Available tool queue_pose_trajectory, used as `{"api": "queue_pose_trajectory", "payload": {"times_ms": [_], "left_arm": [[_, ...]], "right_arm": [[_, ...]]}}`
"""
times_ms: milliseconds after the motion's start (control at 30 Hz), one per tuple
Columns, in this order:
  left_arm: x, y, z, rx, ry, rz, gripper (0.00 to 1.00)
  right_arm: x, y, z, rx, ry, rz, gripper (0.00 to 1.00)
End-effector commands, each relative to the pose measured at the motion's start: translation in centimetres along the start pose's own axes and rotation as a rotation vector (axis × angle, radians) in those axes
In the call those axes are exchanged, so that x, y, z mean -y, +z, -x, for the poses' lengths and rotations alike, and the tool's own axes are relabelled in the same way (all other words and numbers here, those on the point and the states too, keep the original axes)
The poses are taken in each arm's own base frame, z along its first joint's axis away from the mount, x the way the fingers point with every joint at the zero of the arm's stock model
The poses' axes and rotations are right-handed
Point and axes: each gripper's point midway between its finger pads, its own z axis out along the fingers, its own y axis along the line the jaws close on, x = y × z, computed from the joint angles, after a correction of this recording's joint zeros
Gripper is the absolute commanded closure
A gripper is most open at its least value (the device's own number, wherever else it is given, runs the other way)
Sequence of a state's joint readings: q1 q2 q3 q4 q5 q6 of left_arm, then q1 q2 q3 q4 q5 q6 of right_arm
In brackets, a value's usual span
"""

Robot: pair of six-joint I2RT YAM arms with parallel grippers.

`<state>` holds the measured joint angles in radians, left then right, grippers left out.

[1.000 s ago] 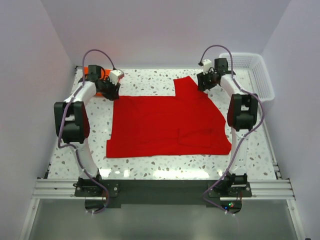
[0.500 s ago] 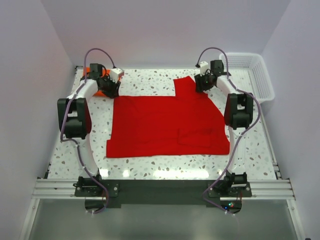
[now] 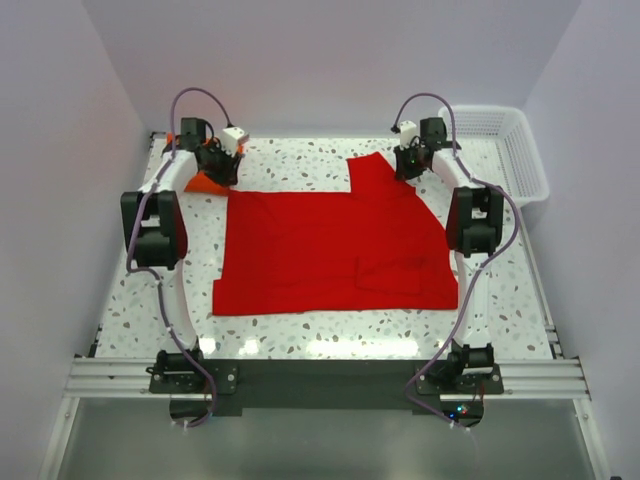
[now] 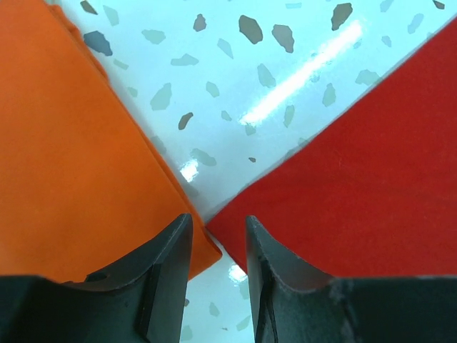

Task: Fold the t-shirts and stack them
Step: Fold the tshirt

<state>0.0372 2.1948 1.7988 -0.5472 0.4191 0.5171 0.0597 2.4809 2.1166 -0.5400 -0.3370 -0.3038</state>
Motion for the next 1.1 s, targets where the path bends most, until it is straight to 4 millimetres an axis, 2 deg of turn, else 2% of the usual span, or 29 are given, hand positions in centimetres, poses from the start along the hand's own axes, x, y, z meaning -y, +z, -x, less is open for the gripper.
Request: {"api": "queue_pose_trajectory", "payload": {"times_ms": [0,67,233,467,733,833,867,967,1067], "left_arm": [[0.7,0.0,0.8,0.017,0.051,-0.085,0.6],[1.4,0.1,0.6,0.015,0.096,-0.131,0.59],[0.9,1.2,0.6,-0.001,0.137,-0.147,0.57],[1.1,3.0,-2.0,-0.114,0.209,-0.159,0.57],[1.8,3.6,-4.8,-0.212,0.242,-0.205,0.61],[2.3,3.5,-5.2,-0.216,0.251,-0.232,0.69],[2.3,3.3,-4.9,-0.207,0.252,-0.235,0.77],[2.6,2.7,-3.2,-0.149,0.26,-0.241,0.87],[2.2,2.2,-1.4,-0.096,0.262,-0.206,0.97]], "right_arm": [[-0.7,-0.5,0.4,-0.002,-0.016,0.029,1.0],[-0.6,-0.8,0.8,0.008,-0.021,0.024,1.0],[-0.3,-1.0,0.9,0.008,-0.017,0.002,1.0],[0.2,-1.3,1.0,0.006,-0.012,-0.025,1.0],[0.3,-1.3,1.0,0.006,-0.029,-0.026,1.0],[0.1,-1.4,1.2,0.013,-0.029,-0.017,1.0],[-0.1,-1.7,1.5,0.023,-0.033,-0.009,1.0],[-0.2,-2.1,1.9,0.042,-0.035,-0.001,1.0],[-0.2,-3.1,3.4,0.092,-0.037,0.006,1.0]]}}
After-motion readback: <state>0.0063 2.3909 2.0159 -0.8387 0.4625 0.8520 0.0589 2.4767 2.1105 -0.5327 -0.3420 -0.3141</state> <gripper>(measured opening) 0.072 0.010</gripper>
